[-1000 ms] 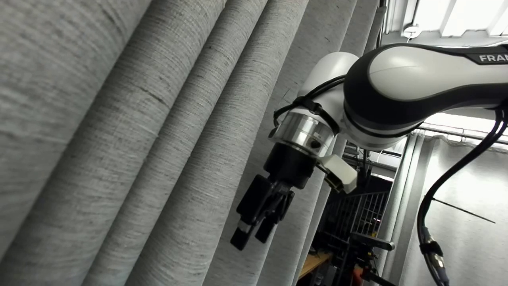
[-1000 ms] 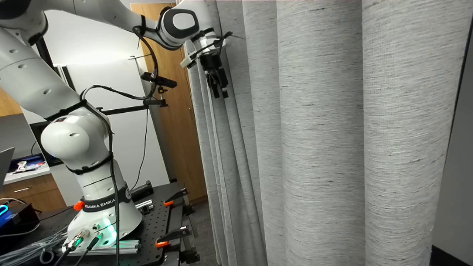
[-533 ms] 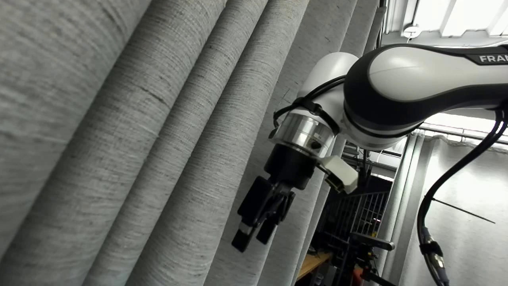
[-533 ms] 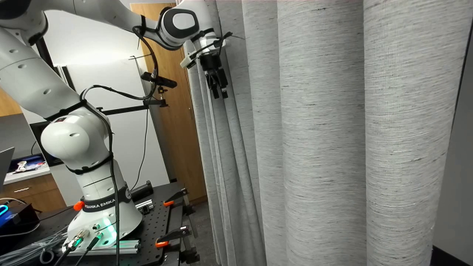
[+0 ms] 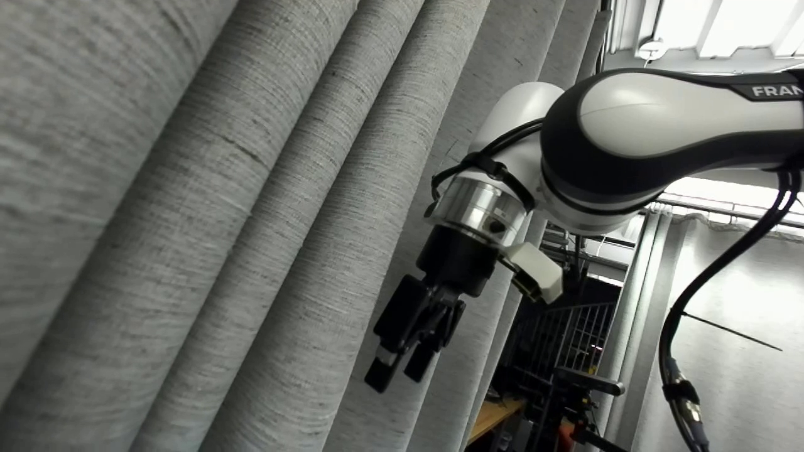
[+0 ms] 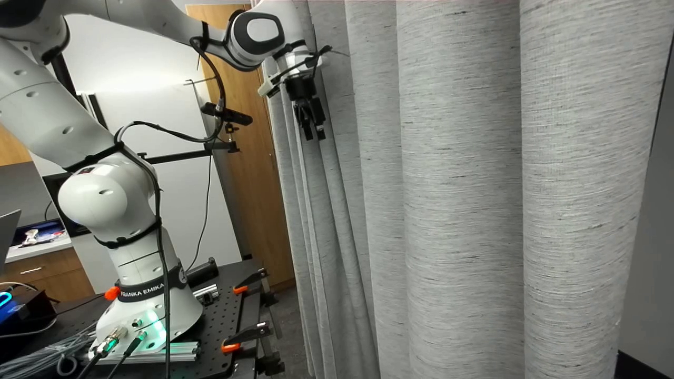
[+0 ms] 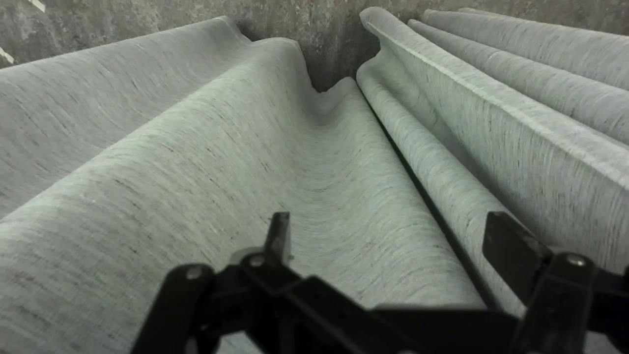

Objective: Draw the curtain open

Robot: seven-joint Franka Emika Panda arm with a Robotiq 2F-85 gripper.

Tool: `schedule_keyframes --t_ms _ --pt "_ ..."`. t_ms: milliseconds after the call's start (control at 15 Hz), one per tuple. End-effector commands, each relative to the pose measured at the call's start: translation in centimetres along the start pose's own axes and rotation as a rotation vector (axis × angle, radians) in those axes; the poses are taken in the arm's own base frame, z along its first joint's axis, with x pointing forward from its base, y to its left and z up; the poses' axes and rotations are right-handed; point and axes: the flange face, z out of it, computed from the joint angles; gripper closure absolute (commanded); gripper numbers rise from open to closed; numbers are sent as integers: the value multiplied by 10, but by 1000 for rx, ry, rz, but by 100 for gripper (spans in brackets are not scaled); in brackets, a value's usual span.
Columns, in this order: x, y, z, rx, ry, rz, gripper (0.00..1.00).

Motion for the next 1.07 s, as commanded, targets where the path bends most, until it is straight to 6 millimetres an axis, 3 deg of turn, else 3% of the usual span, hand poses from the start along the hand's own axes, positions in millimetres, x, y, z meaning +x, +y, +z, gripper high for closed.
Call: schedule_keyframes --t_ms 0,200,333,400,600,1000 --pt "63 29 -14 1 -39 56 0" --pt "100 69 -35 -21 -14 107 0" --pt "119 85 -42 -45 -22 136 0" --pt "94 75 -34 -18 4 107 0" --pt "114 86 -37 -25 -6 121 0" --pt "117 84 -36 -24 -6 123 0"
